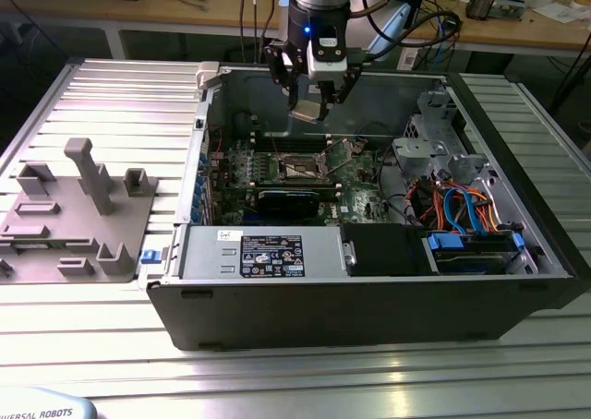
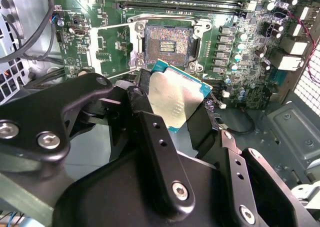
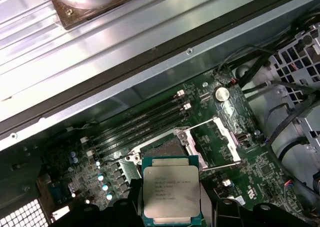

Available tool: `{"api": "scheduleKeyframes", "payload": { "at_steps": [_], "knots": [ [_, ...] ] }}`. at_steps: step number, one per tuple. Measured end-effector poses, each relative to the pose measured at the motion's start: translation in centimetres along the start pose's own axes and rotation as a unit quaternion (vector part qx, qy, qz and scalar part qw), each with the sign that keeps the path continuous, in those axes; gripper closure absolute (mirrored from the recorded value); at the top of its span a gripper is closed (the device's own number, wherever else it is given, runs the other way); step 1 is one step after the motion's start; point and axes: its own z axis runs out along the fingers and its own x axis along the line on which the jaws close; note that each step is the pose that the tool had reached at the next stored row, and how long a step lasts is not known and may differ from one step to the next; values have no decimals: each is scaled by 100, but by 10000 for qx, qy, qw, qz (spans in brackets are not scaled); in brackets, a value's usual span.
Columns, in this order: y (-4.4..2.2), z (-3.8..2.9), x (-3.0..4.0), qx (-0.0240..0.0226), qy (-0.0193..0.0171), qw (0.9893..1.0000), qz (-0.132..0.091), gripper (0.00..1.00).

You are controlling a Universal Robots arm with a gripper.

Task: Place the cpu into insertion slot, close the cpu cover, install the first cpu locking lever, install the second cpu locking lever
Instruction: 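Place the cpu into insertion slot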

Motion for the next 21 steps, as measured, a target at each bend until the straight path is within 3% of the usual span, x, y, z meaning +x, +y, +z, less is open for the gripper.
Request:
{"api": "scheduleKeyframes", "payload": {
  "at_steps": [21],
  "knots": [
    [0,7,0,4,-10,9999,103,46]
  ]
}}
